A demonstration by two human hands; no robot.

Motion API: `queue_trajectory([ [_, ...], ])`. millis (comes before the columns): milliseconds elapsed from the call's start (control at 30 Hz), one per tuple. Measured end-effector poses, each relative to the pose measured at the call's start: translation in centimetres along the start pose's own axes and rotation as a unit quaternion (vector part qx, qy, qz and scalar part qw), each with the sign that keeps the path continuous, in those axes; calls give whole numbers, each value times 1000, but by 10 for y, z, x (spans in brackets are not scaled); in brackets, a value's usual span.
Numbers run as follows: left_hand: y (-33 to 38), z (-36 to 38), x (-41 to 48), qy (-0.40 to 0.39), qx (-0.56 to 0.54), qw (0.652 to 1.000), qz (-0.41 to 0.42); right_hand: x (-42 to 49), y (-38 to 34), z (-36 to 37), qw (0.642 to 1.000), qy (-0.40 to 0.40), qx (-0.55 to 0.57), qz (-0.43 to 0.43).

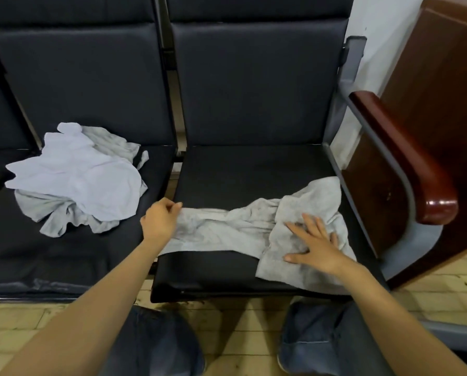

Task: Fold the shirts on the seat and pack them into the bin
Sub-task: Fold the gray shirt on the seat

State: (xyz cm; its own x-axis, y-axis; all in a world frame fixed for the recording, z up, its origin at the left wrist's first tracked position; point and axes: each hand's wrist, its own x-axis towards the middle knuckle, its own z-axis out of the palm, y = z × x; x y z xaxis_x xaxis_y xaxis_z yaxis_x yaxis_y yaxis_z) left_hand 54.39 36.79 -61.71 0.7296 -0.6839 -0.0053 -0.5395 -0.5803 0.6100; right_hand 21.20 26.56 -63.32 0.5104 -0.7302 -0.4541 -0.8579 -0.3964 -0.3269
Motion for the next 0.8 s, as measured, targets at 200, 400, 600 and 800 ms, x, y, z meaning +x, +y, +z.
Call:
queue_trajectory([
  [200, -6, 23, -16, 64, 41, 976, 203, -6, 14, -3, 999, -7, 53, 1],
  [400, -7, 48, -48, -70, 96, 881, 457, 2, 9, -2, 983, 147, 82, 78],
  [600, 8, 67, -65, -191, 128, 887, 400, 8, 17, -9, 935, 249, 157, 197],
  [800, 2, 57, -71, -113, 27, 933, 341, 11, 17, -7, 939, 242, 89, 227],
])
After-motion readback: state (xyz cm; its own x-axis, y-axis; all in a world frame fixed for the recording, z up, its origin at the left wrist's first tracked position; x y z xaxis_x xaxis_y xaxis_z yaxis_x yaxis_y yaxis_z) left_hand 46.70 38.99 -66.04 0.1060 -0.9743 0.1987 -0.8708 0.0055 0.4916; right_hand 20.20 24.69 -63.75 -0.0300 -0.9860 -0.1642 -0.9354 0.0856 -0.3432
